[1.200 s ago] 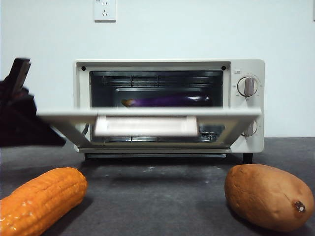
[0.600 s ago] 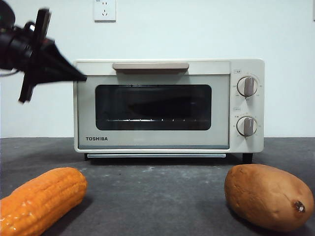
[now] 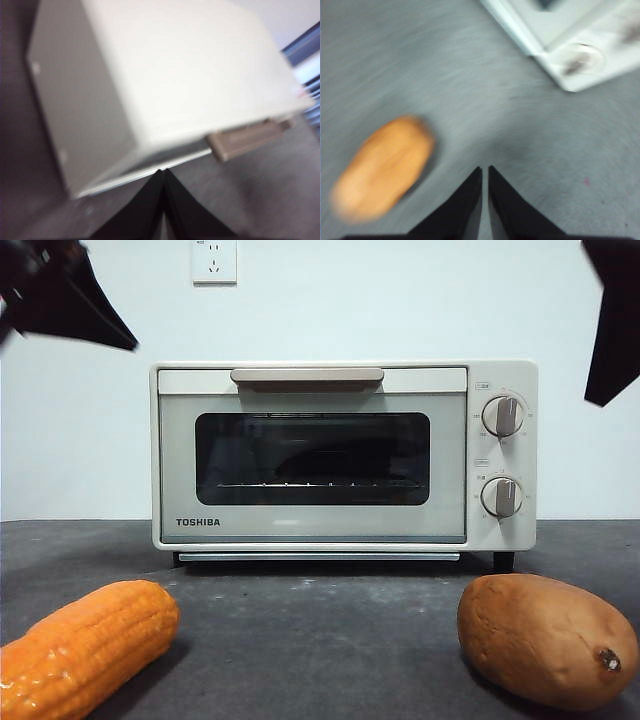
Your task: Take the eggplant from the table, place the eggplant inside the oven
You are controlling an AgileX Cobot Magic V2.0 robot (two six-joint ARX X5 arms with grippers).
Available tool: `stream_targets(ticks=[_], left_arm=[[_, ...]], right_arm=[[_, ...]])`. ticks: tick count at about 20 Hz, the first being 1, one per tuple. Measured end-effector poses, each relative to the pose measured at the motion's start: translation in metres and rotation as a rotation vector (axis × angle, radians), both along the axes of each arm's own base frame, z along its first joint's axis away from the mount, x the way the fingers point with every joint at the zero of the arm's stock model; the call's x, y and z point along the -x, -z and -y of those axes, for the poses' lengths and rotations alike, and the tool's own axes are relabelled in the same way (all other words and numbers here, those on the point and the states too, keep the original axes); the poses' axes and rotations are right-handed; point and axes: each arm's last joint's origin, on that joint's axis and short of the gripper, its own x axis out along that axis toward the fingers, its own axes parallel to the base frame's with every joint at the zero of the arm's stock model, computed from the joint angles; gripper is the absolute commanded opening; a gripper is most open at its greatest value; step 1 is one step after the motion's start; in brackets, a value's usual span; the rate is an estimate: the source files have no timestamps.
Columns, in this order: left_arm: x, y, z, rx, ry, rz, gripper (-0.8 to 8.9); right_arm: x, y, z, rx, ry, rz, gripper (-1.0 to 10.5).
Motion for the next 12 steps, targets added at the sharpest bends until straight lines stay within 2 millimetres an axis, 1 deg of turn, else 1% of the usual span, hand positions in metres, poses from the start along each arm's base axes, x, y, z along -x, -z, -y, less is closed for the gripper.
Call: stream_targets(ticks=[3, 5, 6, 7, 9, 12], left_arm=[[0.043, -0.023, 0.012, -0.184, -0.045, 0.082, 0.04], [0.069, -0.035, 0.016, -0.23, -0.081, 0.198, 0.04], [0.081, -0.035, 0.017, -0.238, -0.098, 0.245, 0.04], [0.092, -0.03, 0.018, -0.247, -0.119, 0.275, 0.04], [0.107, -0.008, 0.018, -0.267, -0.16, 0.291, 0.04], [0.127, 0.037, 0.016, -0.276, -0.223, 0.285, 0.04]], right_arm=[[-0.022, 0.009, 0.013, -0.107, 0.131, 0.035, 0.0], [-0.033, 0.019, 0.023, -0.214, 0.163, 0.037, 0.0], [-0.037, 0.025, 0.029, -0.277, 0.177, 0.043, 0.0], [-0.039, 0.03, 0.034, -0.339, 0.188, 0.05, 0.0], [-0.041, 0.041, 0.044, -0.442, 0.21, 0.086, 0.0], [-0.033, 0.059, 0.054, -0.534, 0.236, 0.185, 0.0]])
